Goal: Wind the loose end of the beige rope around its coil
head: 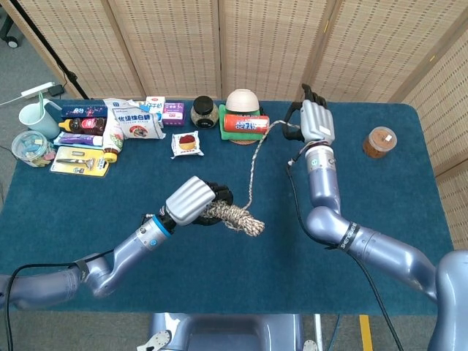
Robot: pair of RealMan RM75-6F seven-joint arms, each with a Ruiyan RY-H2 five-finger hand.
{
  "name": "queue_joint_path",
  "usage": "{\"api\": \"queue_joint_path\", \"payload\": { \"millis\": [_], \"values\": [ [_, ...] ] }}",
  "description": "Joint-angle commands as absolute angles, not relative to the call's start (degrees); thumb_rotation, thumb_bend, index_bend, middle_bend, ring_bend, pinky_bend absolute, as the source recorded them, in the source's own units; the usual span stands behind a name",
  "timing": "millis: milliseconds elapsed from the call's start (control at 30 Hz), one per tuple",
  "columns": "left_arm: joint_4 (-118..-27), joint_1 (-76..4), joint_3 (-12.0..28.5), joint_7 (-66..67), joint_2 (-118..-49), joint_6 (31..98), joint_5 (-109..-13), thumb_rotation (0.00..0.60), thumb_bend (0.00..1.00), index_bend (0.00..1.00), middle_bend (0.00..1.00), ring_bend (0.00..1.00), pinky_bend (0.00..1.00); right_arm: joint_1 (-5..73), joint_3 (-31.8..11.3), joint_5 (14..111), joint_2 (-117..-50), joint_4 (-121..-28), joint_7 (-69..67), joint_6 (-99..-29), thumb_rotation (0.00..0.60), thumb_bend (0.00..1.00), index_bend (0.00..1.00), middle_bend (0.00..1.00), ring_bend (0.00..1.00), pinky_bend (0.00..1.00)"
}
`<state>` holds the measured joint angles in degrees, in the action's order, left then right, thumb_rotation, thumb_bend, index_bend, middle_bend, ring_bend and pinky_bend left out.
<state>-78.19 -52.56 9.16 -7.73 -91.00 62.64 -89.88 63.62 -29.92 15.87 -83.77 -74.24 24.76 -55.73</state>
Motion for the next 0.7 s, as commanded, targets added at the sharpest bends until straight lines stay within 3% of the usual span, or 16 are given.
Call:
{"api": "queue_joint_path", "payload": {
  "millis": [33, 333, 700],
  "values": [
    [-77.6, -53.5, 11.8, -4.6, -92.6, 62.3, -87.2, 0.600, 0.57, 0.80, 0.54, 0.61, 0.75, 62.2, -28.3, 17.5, -84.4, -75.7, 24.0, -56.2, 0.600, 0.51, 0.72, 0.00, 0.00, 0.00],
    [-72.5, -54.7, 17.1, 3.2, -98.3, 65.6, -82.3, 0.600, 0.57, 0.80, 0.55, 0.61, 0.76, 56.2, -21.8, 27.4, -84.0, -84.3, 21.6, -58.9, 0.600, 0.51, 0.74, 0.00, 0.00, 0.00],
    [-68.6, -58.4, 21.5, 12.3, -101.6, 66.2, -79.0, 0.600, 0.57, 0.81, 0.55, 0.61, 0.76, 51.9, -17.8, 34.7, -81.5, -93.7, 20.4, -60.0, 0.600, 0.51, 0.75, 0.00, 0.00, 0.00]
  ]
}}
